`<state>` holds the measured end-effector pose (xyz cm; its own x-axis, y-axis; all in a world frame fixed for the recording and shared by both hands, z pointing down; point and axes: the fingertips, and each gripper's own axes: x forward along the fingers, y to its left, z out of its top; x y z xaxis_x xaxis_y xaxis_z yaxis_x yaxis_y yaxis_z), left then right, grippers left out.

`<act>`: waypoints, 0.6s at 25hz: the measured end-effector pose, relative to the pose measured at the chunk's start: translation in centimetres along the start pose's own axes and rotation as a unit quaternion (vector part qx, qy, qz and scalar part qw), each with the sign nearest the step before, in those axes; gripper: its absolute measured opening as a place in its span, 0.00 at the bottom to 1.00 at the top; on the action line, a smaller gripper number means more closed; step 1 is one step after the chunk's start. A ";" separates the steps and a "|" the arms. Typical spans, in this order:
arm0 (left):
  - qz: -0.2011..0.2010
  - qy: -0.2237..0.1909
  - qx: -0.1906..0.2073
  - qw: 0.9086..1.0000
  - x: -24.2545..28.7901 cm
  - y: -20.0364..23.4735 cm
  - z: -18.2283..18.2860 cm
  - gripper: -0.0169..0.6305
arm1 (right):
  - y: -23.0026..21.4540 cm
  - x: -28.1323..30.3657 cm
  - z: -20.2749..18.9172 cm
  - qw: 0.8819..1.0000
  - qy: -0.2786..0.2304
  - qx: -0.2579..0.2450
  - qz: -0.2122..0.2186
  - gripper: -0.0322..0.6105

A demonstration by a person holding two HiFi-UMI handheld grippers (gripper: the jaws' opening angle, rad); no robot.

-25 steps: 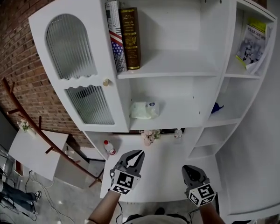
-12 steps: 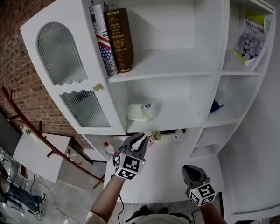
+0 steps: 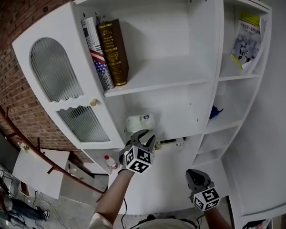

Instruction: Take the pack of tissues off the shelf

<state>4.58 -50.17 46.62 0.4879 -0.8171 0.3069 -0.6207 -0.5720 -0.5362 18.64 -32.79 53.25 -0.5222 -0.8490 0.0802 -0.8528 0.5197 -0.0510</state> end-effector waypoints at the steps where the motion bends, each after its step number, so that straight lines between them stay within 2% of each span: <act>1: 0.000 0.009 0.003 1.000 0.6 0.3 -0.1 0.21 | -0.1 0.1 0.1 1.000 -0.001 0.001 -0.002 0.11; 7: -0.001 0.069 -0.016 0.997 3.9 1.8 -1.9 0.22 | -0.3 0.8 0.0 1.000 -0.001 0.008 -0.004 0.11; 15: -0.021 0.140 -0.051 0.989 6.2 2.2 -4.7 0.24 | -0.6 1.4 -0.3 1.000 0.003 0.015 0.002 0.11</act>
<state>3.32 -56.82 51.05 0.3350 -0.7720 0.5402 -0.6697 -0.5984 -0.4399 18.44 -34.26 53.65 -0.5257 -0.8464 0.0857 -0.8503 0.5199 -0.0813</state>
